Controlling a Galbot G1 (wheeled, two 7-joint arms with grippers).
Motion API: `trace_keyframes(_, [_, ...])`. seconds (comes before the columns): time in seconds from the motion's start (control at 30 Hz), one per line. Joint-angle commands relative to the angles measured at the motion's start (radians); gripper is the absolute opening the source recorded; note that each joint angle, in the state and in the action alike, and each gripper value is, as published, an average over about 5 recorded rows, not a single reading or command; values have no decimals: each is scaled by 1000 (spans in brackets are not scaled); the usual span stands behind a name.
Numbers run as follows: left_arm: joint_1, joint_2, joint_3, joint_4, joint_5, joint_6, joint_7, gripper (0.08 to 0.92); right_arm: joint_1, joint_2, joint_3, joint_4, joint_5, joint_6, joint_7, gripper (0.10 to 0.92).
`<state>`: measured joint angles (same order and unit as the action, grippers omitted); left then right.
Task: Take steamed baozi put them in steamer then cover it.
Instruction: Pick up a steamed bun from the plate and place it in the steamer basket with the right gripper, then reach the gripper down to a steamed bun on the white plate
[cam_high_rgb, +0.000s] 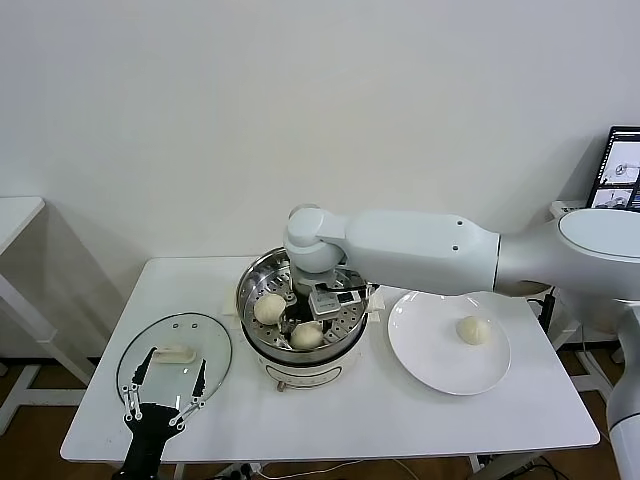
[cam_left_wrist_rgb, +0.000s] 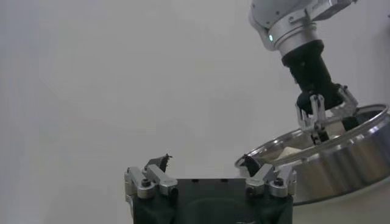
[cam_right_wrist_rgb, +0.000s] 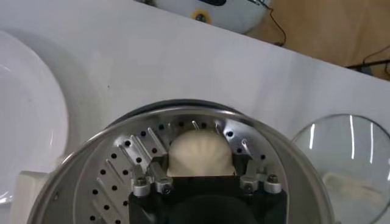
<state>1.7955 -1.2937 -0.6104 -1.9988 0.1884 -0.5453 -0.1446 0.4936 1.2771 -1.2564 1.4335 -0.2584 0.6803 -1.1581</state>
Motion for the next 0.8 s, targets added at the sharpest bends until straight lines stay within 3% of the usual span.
trace_keyframes(0.03, [0,0,-3,-1,0,-1,0,823,-8,-7,36,-5,-11,-19,-10,818])
trace_keyframes(0.27, [-3,-3,0,0,1,2,0,823,30,-136,208,-50,112,-153,-90,823])
trace_keyframes(0.57, [-9,3,7,-3,7,7,0,823,100,-389,224,-294,479,-672,-149,823])
trace_keyframes(0.8, [-7,6,4,-5,9,7,1,823,2,-491,193,-518,492,-730,-162,823])
